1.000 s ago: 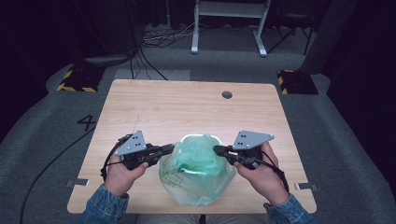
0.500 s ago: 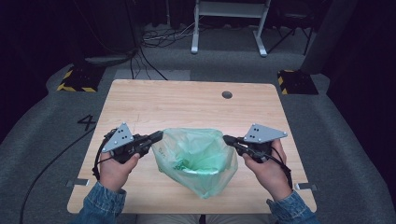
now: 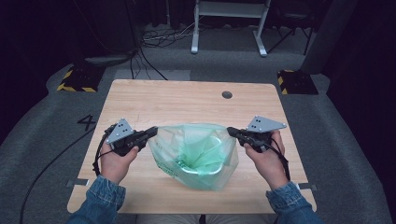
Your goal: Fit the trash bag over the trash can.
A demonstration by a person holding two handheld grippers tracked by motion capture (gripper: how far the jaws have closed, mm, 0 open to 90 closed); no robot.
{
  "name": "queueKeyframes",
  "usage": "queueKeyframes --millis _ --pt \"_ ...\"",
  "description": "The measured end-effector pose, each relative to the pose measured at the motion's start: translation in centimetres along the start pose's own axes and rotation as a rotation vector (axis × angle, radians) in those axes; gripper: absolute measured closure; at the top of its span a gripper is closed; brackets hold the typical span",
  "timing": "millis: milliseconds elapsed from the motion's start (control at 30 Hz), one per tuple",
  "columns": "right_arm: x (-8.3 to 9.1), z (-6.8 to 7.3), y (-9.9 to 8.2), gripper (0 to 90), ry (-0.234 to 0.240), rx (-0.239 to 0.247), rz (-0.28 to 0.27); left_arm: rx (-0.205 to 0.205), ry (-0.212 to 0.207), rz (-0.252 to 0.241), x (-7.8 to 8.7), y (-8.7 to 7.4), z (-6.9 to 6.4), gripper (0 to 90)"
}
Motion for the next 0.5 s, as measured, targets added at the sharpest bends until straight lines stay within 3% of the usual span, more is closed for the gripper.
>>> queueKeyframes --millis 133,500 --pt "-1.0 -0.5 -0.9 90.0 0.003 -0.013 0.029 -0.008 0.001 0.068 -0.7 -0.9 0.3 90.0" --pt "-2.7 -0.9 -4.4 90.0 0.012 -0.045 0.15 -0.092 -0.016 0.165 -1.0 -1.6 -0.6 90.0"
Point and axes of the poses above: each handheld gripper's, and its own axes: x roughly backward along the jaws, y roughly out of its top, z roughly to its left, the point moved 3 cm from there along -x, roughly forward along the jaws, and after that the axes turned 3 degrees about y, right-handed, at the moved point
